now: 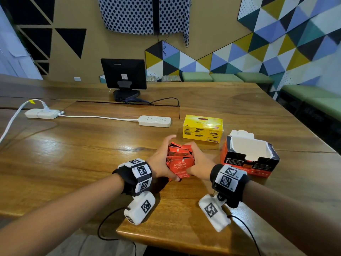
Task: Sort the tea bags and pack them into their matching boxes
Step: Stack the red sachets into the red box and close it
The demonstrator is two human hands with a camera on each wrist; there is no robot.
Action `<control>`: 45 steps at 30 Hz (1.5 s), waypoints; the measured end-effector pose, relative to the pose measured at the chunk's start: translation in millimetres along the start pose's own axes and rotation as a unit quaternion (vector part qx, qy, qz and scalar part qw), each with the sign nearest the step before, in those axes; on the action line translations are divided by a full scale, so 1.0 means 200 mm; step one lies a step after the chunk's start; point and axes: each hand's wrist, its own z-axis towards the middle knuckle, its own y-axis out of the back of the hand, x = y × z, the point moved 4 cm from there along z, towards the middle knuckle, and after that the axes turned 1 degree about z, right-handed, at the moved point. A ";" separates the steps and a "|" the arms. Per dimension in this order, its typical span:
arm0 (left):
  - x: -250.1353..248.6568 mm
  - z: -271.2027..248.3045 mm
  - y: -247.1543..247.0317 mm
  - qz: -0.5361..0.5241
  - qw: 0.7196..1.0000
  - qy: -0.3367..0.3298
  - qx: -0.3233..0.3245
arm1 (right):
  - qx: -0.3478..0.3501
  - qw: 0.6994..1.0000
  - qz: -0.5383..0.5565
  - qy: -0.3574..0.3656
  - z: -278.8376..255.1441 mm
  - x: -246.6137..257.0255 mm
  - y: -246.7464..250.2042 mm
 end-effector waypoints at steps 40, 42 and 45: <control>0.01 0.02 -0.05 0.025 0.999 -0.044 0.007 | 0.016 0.929 -0.366 0.046 -0.19 0.09 0.12; 0.01 0.02 -0.05 0.025 0.999 -0.046 0.006 | 0.003 0.927 -0.372 0.040 -0.20 0.10 0.13; 0.01 0.02 -0.05 0.026 0.999 -0.040 0.006 | -0.030 0.928 -0.370 0.029 -0.22 0.09 0.17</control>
